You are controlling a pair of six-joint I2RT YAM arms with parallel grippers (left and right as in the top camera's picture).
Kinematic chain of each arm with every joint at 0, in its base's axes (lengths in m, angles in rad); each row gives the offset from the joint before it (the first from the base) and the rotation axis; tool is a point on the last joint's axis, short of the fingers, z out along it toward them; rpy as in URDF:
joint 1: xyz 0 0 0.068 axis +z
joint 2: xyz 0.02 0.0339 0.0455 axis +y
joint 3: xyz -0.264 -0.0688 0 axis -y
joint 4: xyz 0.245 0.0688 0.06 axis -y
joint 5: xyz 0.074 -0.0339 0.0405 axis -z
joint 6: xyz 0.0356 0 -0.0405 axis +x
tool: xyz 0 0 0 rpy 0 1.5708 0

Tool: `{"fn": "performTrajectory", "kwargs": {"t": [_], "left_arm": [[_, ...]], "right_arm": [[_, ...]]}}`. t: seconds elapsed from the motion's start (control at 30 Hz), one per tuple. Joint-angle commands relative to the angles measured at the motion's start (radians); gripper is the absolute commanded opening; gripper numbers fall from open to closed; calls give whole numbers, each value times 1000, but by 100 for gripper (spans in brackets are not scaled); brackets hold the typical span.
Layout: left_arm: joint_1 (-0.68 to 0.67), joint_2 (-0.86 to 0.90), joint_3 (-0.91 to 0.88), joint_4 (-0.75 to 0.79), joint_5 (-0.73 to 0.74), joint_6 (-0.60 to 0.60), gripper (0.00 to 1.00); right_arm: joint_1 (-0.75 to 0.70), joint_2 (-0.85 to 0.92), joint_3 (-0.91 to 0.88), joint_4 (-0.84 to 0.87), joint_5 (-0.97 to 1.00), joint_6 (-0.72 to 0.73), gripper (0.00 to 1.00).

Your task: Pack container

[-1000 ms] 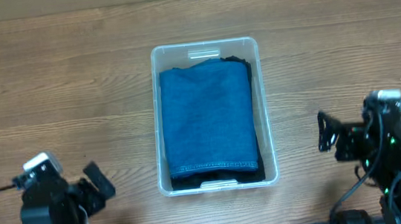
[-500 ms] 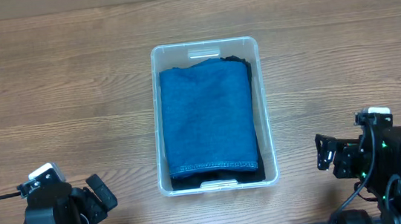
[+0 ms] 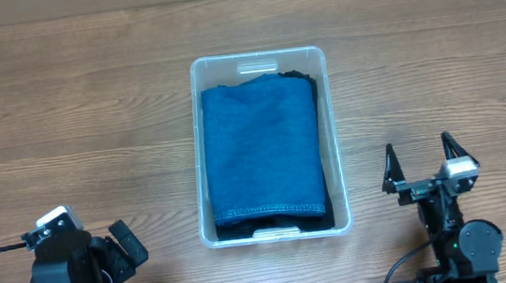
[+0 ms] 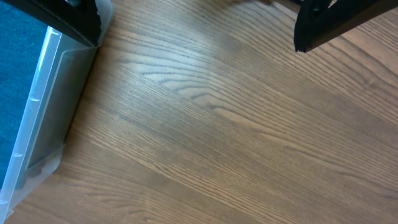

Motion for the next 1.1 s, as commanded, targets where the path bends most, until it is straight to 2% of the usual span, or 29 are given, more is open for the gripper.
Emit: {"fn": "performTrajectory", "kwargs": {"t": [0.0, 0.77, 0.97, 1.0, 1.07], "left_arm": [[-7, -8, 0, 2, -11, -14, 100], [-7, -8, 0, 2, -11, -14, 100], [5, -65, -3, 5, -11, -13, 100], [19, -89, -15, 20, -11, -7, 100], [48, -151, -85, 125, 15, 88, 100]], "right_arm": [[6, -10, -39, -73, 22, -62, 100], [6, -6, -39, -66, 31, -61, 100], [6, -6, -39, -67, 31, -61, 100], [6, -6, -39, -67, 31, -61, 100], [6, -6, -39, -67, 31, -61, 100]]}}
